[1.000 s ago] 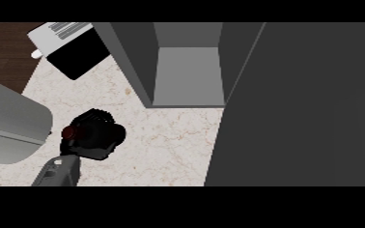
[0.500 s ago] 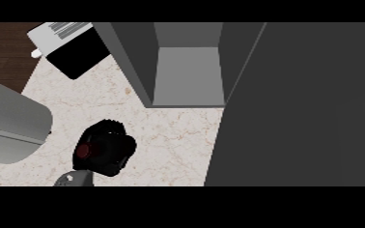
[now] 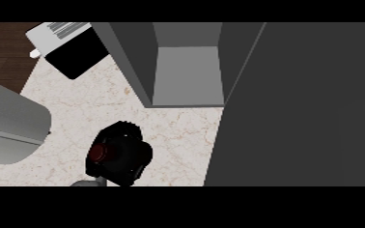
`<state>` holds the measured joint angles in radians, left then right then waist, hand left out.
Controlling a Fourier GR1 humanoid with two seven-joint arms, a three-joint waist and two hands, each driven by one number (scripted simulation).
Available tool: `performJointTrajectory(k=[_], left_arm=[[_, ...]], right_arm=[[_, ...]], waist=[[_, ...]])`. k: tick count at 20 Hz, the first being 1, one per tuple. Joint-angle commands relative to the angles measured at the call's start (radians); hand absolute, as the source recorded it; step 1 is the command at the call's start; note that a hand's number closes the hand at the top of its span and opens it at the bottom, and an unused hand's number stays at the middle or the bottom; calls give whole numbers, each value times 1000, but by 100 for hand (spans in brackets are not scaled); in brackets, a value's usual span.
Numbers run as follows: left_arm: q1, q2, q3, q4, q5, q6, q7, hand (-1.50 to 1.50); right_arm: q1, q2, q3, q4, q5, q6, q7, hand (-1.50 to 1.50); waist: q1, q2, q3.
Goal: Pick up the wine, place it into the cabinet and close the cabinet
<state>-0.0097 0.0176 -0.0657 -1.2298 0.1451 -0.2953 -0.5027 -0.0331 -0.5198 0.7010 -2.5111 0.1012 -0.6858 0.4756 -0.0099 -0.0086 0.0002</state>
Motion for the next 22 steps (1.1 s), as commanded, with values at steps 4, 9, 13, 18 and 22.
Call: performJointTrajectory(k=[4,9,13,18,22], left_arm=[[119,-17,-175,-256,11,161,96,150],[20,-17,-110,-259,-2,230,161,150],[-130,-18,-189,-198,-3,424,188,150],[-221,-18,-205,-67,-33,496,165,150],[-285,-17,-146,-52,-67,457,215,150]], right_arm=[[80,-43,16,-195,62,-1,44,-150],[13,-43,17,-221,93,-8,130,-150],[77,-48,-22,-188,14,-3,22,-150],[98,-80,-27,-205,6,17,-3,-150],[128,-74,3,-196,26,4,-37,-150]], waist=[[2,0,0],[-4,1,-3],[-11,5,0],[-18,7,-1],[-11,6,-1]])
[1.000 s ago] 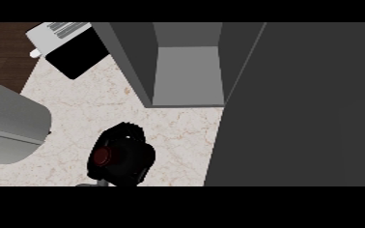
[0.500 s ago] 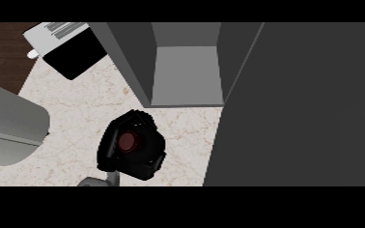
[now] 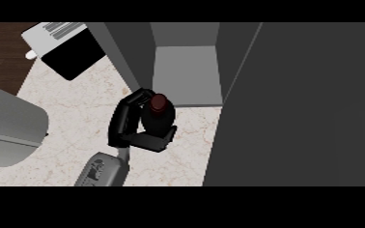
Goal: Pick up the wine, place it into the cabinet and close the cabinet
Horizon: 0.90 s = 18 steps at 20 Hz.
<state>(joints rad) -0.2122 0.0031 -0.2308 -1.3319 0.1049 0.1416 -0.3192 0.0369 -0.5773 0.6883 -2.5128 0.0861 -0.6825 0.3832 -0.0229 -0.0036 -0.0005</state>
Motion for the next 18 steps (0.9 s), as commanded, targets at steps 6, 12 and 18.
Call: performJointTrajectory(k=[6,12,18], left_arm=[[-153,-3,6,208,9,30,-51,150],[-280,-3,36,312,36,57,-20,150],[-408,-3,13,471,134,52,-79,150]], right_arm=[[125,-48,9,-203,-4,19,-11,-150],[162,-77,-23,-241,-46,39,-40,-150],[136,-9,26,-157,-1,23,-65,-150]], waist=[[-3,2,0],[-9,2,1],[-7,5,-1]])
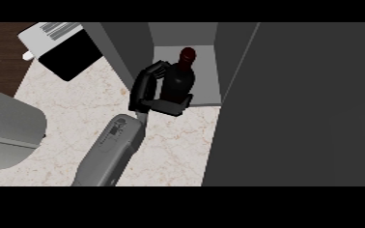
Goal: Pick up the wine, place it into the cabinet and close the cabinet
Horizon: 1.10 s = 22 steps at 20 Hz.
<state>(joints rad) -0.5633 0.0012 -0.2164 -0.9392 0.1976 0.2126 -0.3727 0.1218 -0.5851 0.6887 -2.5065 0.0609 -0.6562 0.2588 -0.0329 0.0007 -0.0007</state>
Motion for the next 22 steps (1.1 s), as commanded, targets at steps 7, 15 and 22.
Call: performJointTrajectory(k=[7,15,22], left_arm=[[-192,-1,-52,219,163,79,-36,150],[-353,-1,-34,462,132,124,-65,150],[-417,-1,-40,560,224,156,-58,150]], right_arm=[[112,-31,21,-173,-35,34,-28,-150],[108,-32,-7,-190,-68,48,-32,-150],[100,-26,-41,-151,-121,85,-72,-150]], waist=[[-19,2,1],[-36,10,0],[-42,15,0]])
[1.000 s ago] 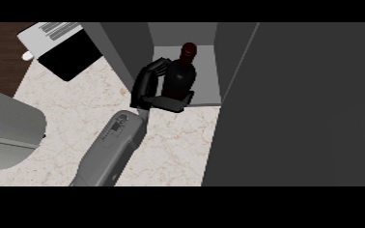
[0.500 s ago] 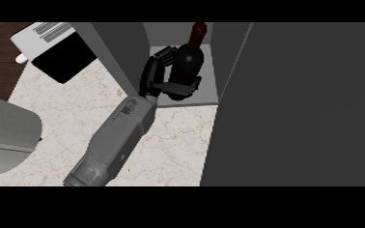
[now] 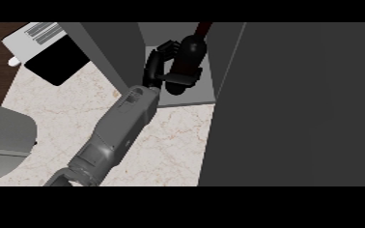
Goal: Pick up the wine, place it into the cabinet and close the cabinet
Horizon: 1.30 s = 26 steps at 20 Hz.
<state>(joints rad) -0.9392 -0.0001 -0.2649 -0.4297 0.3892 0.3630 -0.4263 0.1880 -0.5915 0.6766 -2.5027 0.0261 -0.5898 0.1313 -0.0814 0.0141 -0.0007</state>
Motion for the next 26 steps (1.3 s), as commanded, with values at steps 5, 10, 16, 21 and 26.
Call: performJointTrajectory(k=[5,10,16,21,26], left_arm=[[-70,2,87,167,50,-23,-65,150],[-129,2,108,225,58,-5,-57,150],[-149,48,116,281,41,26,-97,150],[-187,62,100,315,10,57,-126,-150],[-233,83,97,351,-5,112,-102,-150]], right_arm=[[51,8,33,-110,-48,16,15,-150],[75,-16,13,-136,-61,36,4,-150],[84,-13,19,-158,-67,47,-14,-150],[98,-11,23,-122,-76,62,-57,-150],[121,-15,50,-133,-73,75,-78,-150]], waist=[[-14,14,-1],[-22,14,0],[-32,16,-1],[-47,22,0],[-61,21,0]])
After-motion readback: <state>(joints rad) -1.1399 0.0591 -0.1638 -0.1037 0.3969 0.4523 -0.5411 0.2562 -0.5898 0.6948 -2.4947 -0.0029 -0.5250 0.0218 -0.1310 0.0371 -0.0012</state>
